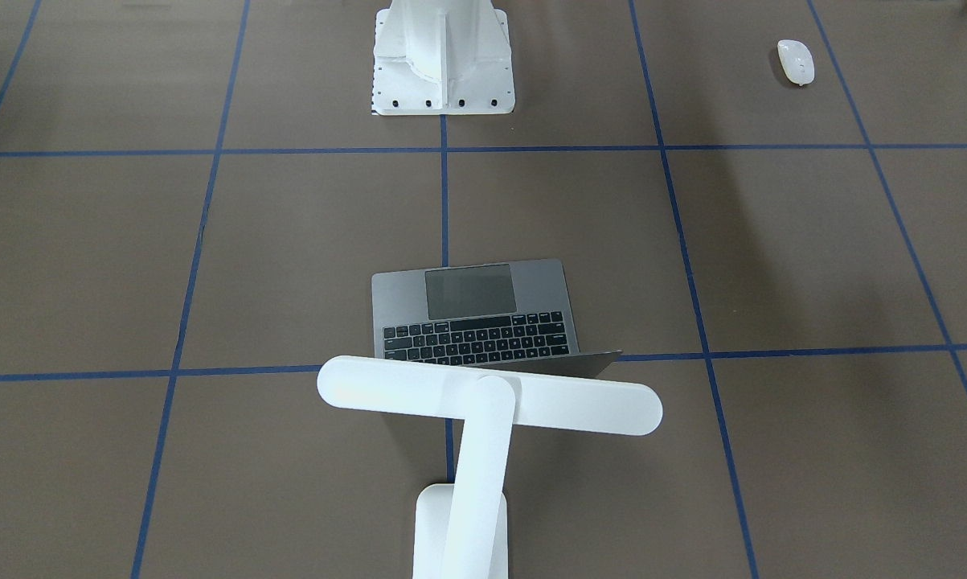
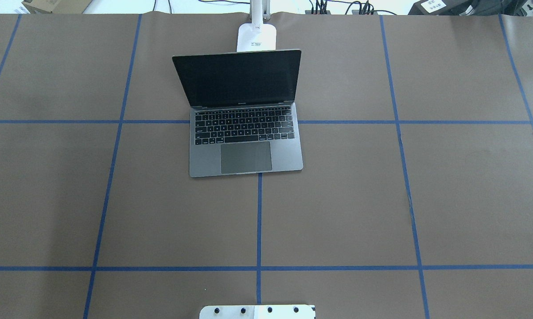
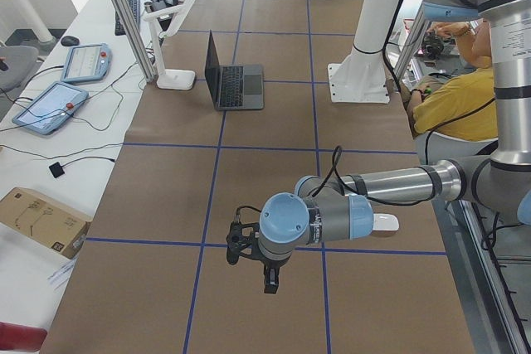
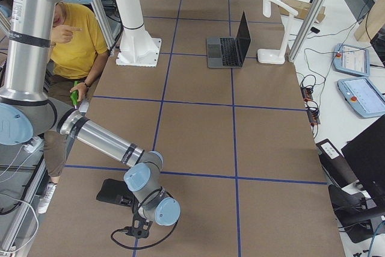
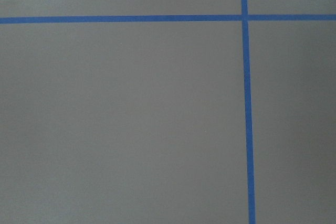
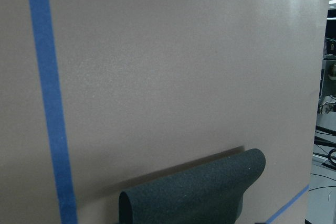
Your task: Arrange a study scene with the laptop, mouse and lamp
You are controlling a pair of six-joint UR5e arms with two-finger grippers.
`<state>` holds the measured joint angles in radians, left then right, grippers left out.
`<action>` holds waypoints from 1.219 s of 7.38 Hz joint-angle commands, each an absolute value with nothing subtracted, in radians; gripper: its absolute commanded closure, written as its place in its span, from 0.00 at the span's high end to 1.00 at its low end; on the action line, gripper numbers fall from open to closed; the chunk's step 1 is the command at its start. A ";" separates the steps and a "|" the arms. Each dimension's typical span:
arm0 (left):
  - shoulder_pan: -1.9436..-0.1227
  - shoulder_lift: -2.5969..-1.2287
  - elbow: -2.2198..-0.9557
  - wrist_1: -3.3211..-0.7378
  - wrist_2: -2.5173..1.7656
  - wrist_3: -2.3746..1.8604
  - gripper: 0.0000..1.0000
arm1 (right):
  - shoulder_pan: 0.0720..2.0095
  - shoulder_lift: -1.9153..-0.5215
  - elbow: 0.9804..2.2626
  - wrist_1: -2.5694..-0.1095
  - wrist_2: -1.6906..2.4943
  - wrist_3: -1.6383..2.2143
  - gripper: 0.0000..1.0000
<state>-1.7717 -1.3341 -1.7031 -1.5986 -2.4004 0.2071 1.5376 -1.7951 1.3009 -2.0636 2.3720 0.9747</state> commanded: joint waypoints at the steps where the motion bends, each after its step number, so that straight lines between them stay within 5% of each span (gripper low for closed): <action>1: -1.772 -1.335 -1.700 -1.597 -2.424 0.207 1.00 | 1.537 -1.796 1.289 -2.057 2.391 0.968 0.84; 9: -1.773 -1.325 -1.703 -1.598 -2.424 0.209 1.00 | 1.536 -1.841 1.253 -1.838 2.413 0.976 0.84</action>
<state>-1.7732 -1.3300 -1.6993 -1.5984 -2.4237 0.2080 1.5365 -1.8351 1.2533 -1.8379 2.3832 0.9742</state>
